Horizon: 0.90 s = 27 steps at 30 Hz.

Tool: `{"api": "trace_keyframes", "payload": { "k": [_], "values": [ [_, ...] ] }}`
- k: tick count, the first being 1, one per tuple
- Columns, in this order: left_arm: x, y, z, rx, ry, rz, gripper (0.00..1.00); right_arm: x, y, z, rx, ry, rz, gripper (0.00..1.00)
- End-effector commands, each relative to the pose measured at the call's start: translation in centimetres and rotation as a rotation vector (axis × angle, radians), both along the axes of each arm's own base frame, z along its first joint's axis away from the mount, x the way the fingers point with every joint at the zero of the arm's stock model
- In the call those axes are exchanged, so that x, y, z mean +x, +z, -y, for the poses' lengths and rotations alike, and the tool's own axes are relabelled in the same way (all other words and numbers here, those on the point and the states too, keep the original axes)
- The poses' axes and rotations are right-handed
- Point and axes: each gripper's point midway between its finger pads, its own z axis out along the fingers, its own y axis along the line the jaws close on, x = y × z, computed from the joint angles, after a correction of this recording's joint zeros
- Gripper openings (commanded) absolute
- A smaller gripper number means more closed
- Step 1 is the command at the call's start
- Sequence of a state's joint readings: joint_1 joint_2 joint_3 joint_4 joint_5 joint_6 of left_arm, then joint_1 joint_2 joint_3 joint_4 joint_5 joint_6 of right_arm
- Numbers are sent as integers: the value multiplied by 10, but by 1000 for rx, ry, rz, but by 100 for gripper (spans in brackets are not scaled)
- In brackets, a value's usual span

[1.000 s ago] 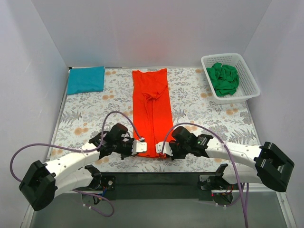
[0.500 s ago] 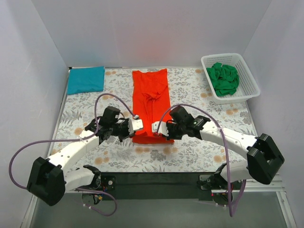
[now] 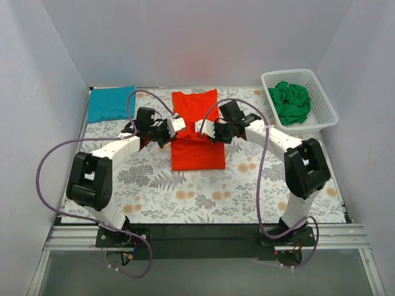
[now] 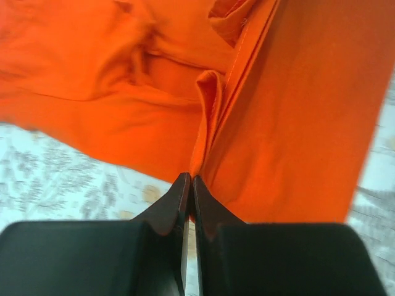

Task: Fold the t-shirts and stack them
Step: Fold the tshirt

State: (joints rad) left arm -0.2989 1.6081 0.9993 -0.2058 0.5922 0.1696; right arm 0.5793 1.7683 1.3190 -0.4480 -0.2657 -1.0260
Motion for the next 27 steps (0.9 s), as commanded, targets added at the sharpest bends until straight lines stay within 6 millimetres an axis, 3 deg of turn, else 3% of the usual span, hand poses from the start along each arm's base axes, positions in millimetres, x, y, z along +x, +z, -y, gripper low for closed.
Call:
{"api": "trace_keyframes", "payload": {
  "k": [1, 3, 4, 5, 7, 8, 11, 12, 13, 16, 17, 18, 19, 20, 21, 23, 24, 25, 27],
  "values": [
    [49, 28, -3, -34, 9, 129, 0, 42, 20, -4, 24, 13, 69, 1],
    [67, 20, -4, -28, 15, 128, 0, 57, 7, -5, 15, 9, 55, 1],
    [77, 21, -5, -32, 27, 142, 0, 67, 12, -9, 26, 9, 71, 1],
    [81, 7, -5, -26, 26, 118, 0, 74, 0, -8, 17, 3, 54, 1],
    [96, 8, -5, -24, 37, 141, 0, 86, 1, -13, 22, -3, 66, 1],
    [100, 6, -5, -22, 41, 139, 0, 90, -10, -14, 8, -7, 55, 2],
    [115, -1, -7, -10, 84, 140, 33, 109, -7, -14, -1, -59, 81, 44],
    [119, 1, -10, -8, 108, 148, 45, 112, -1, -13, 15, -92, 77, 77],
    [121, 6, -15, -8, 138, 172, 53, 113, 4, -13, 24, -100, 80, 85],
    [122, 39, -25, -62, 192, 225, 59, 107, 27, -7, 61, -119, 96, 84],
    [117, 44, -26, -82, 207, 203, 59, 102, 44, -4, 79, -120, 116, 82],
    [110, 47, -27, -92, 203, 187, 59, 90, 39, 0, 77, -120, 90, 81],
    [88, 51, -28, -96, 191, 156, 59, 79, 41, 0, 94, -105, 73, 79],
    [72, 49, -26, -111, 161, 133, 58, 68, 58, 2, 122, -101, 85, 74],
    [58, 53, -24, -126, 134, 131, 57, 51, 43, 8, 111, -98, 38, 71],
    [20, 41, -23, -131, 99, 76, 53, 27, 49, 10, 132, -73, 16, 60],
    [8, 38, -18, -138, 78, 54, 51, 13, 41, 10, 124, -60, -10, 57],
    [-4, 28, -17, -128, 74, 20, 49, -6, 22, 15, 102, -52, -59, 55],
    [-27, 9, -12, -103, 52, -16, 48, -27, 12, 14, 82, -30, -83, 50]
  ]
}}
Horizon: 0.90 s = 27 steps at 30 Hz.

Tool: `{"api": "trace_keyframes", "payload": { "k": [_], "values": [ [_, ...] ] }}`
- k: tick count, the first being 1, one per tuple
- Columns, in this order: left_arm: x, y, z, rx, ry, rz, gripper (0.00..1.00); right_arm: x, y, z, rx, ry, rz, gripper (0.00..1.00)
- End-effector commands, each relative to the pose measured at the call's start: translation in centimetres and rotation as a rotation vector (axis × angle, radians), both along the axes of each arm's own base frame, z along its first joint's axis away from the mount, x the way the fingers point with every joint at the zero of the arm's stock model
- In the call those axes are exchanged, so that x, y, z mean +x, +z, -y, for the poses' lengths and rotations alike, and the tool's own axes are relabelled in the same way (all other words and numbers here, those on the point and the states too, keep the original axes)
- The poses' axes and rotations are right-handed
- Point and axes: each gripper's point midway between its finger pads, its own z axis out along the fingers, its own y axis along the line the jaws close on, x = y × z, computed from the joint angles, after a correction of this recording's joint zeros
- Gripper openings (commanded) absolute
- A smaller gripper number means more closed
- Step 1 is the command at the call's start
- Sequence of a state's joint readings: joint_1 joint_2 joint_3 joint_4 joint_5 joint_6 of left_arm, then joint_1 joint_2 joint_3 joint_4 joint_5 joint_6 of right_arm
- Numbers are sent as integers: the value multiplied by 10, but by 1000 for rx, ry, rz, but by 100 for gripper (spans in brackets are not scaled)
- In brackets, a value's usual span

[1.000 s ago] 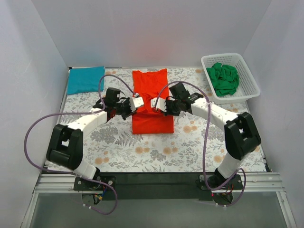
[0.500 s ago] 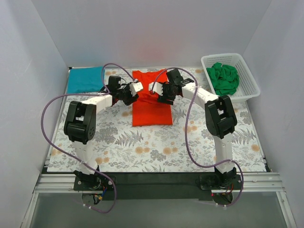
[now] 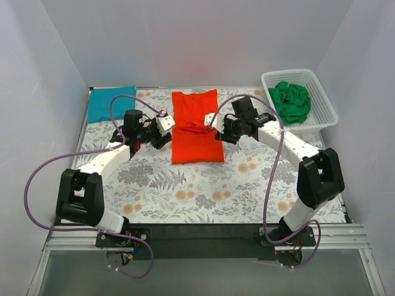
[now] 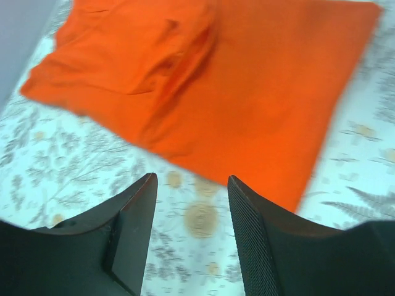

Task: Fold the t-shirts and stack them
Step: Fold the tshirt

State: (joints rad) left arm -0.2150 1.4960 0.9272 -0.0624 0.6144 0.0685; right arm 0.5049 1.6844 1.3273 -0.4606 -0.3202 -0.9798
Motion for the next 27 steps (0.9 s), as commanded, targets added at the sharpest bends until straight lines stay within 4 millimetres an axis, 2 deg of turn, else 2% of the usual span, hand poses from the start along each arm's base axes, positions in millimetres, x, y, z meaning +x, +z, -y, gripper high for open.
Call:
{"api": "trace_keyframes", "payload": {
  "k": [1, 3, 4, 6, 9, 11, 16, 19, 23, 26, 27],
  "values": [
    [-48, -35, 17, 14, -85, -113, 48, -51, -40, -4, -27, 56, -137, 50],
    [-61, -48, 22, 35, -95, -125, 48, -61, -47, -11, -31, 69, -144, 50],
    [-62, -51, 25, 37, -98, -119, 48, -67, -59, -8, -53, 67, -155, 50],
    [-69, -63, 30, 66, -118, -125, 50, -70, -70, -12, -64, 72, -153, 50],
    [-70, -76, 33, 93, -123, -128, 50, -69, -89, -13, -91, 72, -157, 49],
    [-63, -83, 33, 107, -107, -116, 50, -68, -99, -14, -106, 73, -160, 49],
    [-59, -103, 31, 154, -114, -118, 50, -62, -114, -12, -138, 65, -143, 47],
    [-59, -109, 30, 162, -120, -121, 50, -61, -111, -12, -134, 65, -133, 45],
    [-57, -109, 31, 173, -129, -109, 48, -61, -89, -13, -106, 74, -89, 46],
    [-57, -115, 30, 185, -135, -122, 44, -58, -87, -15, -110, 89, -71, 48],
    [-56, -117, 31, 188, -140, -127, 40, -58, -90, -14, -117, 89, -78, 48]
  ]
}}
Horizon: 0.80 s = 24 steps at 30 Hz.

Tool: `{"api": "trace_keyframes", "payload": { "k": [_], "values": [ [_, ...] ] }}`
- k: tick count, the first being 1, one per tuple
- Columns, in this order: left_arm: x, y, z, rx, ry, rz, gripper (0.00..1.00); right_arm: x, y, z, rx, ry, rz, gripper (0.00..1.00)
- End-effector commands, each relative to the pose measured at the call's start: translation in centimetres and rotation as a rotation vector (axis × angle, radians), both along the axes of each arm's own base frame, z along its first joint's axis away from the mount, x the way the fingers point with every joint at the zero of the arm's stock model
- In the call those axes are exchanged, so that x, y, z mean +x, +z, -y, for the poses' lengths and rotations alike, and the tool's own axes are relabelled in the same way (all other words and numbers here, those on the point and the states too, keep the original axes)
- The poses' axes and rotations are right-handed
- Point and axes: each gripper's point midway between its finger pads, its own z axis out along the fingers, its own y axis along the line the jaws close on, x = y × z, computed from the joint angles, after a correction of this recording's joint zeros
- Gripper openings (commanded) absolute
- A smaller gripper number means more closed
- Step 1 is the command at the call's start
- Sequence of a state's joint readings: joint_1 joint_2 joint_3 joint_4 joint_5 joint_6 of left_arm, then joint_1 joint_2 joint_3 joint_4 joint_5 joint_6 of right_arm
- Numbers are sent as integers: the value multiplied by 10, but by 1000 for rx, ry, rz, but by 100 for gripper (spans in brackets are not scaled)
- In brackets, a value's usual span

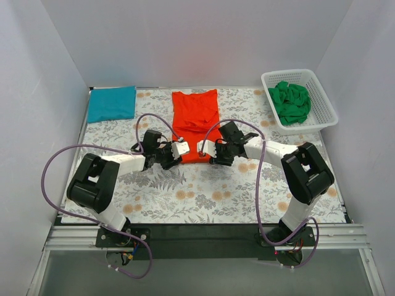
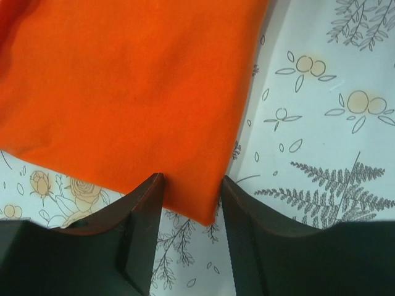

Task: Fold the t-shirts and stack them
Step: Fold the tshirt

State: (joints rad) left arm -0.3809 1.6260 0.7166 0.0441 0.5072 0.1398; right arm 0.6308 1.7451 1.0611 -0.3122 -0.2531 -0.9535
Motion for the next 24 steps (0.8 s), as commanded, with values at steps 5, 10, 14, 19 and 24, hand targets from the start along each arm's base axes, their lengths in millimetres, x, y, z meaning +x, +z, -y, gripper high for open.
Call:
{"api": "trace_keyframes", "payload": {
  "k": [5, 10, 14, 19, 24],
  "values": [
    [10, -4, 3, 25, -24, 13, 26, 6, -11, -5, -16, 32, 7, 48],
    [7, -4, 2, 35, -33, 5, 12, 2, -30, 0, -46, 27, -23, 38],
    [0, 10, 4, 10, -51, -4, 0, 2, -18, 1, -34, 14, -5, 2],
    [3, 49, 4, -61, -28, -23, 0, 9, 35, -3, 36, -10, 35, 1],
    [8, 93, 5, -98, -56, 18, 0, 9, 85, -5, 98, -25, 34, 1]
  ]
}}
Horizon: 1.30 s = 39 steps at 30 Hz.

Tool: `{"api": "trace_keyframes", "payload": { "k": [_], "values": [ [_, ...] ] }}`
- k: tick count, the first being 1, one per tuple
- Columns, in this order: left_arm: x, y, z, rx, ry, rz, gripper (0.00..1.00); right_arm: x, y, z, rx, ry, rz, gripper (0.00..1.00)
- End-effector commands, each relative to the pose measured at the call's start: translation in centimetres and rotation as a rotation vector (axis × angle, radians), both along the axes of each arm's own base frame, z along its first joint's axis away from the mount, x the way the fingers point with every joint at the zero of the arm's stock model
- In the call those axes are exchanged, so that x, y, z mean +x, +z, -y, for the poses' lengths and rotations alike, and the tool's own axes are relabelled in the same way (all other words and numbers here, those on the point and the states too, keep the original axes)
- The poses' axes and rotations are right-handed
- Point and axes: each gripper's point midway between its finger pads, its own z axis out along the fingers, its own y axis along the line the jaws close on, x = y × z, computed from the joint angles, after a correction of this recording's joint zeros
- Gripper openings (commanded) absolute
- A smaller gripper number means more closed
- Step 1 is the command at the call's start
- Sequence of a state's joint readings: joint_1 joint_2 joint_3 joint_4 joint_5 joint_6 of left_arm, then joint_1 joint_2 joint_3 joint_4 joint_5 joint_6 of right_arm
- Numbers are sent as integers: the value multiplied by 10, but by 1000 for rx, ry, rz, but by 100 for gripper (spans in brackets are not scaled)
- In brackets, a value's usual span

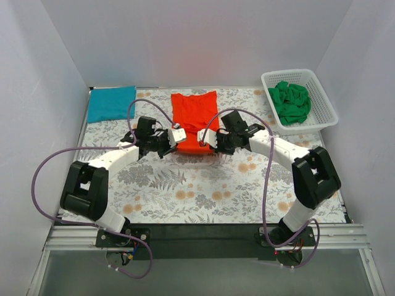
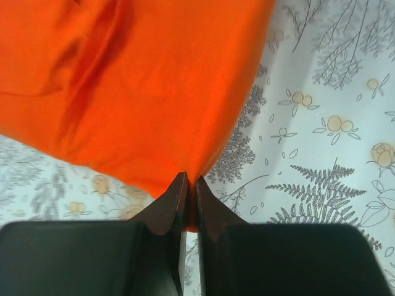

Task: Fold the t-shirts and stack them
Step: Fold the tshirt

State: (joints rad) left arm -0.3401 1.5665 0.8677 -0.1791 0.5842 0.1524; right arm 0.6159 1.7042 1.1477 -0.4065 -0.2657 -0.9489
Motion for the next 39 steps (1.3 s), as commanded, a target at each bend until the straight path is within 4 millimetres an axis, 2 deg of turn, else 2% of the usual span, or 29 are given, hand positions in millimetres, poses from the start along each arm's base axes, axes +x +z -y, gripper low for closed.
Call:
{"api": "trace_keyframes", "payload": {
  "k": [1, 4, 5, 7, 8, 9, 10, 11, 13, 15, 17, 19, 22, 23, 24, 25, 26, 27, 28, 29, 30, 31, 32, 33, 35, 36, 37, 38, 39],
  "values": [
    [-12, 51, 6, -67, -62, 25, 0, -7, 52, -2, 76, -16, -10, 1],
    [-36, 50, 4, -47, -113, -8, 0, -26, 51, 5, 72, -9, -39, 1],
    [-43, 47, 2, -31, -134, -7, 0, -38, 53, 8, 65, 2, -49, 1],
    [-71, 39, -2, -19, -165, -94, 0, -65, 41, 16, 41, 20, -101, 1],
    [-85, 44, -2, -23, -195, -99, 0, -82, 48, 16, 53, 38, -109, 1],
    [-107, 40, -5, -13, -212, -170, 0, -102, 37, 22, 35, 53, -145, 1],
    [-127, 32, -7, -7, -227, -219, 0, -114, 47, 24, 51, 71, -118, 1],
    [-144, 39, -5, -17, -265, -205, 0, -140, 41, 23, 34, 111, -149, 1],
    [-178, 32, -11, 0, -304, -245, 0, -179, 31, 32, 36, 150, -256, 1],
    [-209, 31, -14, -12, -354, -258, 0, -201, 25, 42, 24, 161, -340, 1],
    [-232, 30, -21, -8, -382, -316, 0, -208, 26, 43, 28, 188, -342, 1],
    [-236, 39, -20, -24, -361, -341, 0, -195, 43, 35, 44, 187, -296, 1],
    [-212, 57, -12, -21, -324, -312, 0, -175, 64, 20, 81, 195, -255, 1],
    [-202, 62, -10, -22, -301, -303, 0, -157, 82, 14, 111, 183, -211, 1],
    [-180, 81, -3, -42, -281, -242, 0, -148, 84, 13, 106, 180, -199, 1],
    [-168, 79, 1, -49, -276, -276, 0, -137, 78, 13, 78, 195, -199, 1],
    [-149, 85, -2, -64, -252, -255, 0, -116, 83, 15, 89, 165, -179, 1],
    [-134, 87, 0, -73, -238, -256, 0, -106, 80, 16, 81, 163, -179, 1],
    [-111, 91, 4, -82, -227, -262, 0, -97, 67, 16, 55, 158, -208, 1],
    [-92, 88, -2, -84, -198, -264, 0, -78, 69, 18, 57, 156, -175, 1],
    [-77, 86, -1, -85, -185, -257, 0, -71, 64, 18, 50, 160, -176, 1],
    [-58, 71, -2, -62, -163, -284, 0, -61, 46, 18, 31, 158, -212, 1],
    [-39, 67, 1, -72, -137, -256, 0, -46, 44, 12, 42, 163, -189, 1],
    [-27, 60, 4, -77, -118, -251, 0, -38, 21, 11, 16, 150, -237, 1],
    [-1, 37, 8, -72, -71, -260, 0, -12, 10, 8, 24, 112, -229, 1],
    [5, 27, 9, -73, -52, -280, 0, -4, -8, 9, 9, 95, -258, 1],
    [13, 24, 10, -74, -35, -285, 0, 4, -13, 10, 5, 78, -260, 1],
    [14, 5, 11, -65, -27, -331, 0, 9, -19, 11, -2, 69, -264, 1],
    [16, -1, 11, -61, -21, -338, 1, 18, -19, 8, 1, 58, -253, 1]
  ]
}}
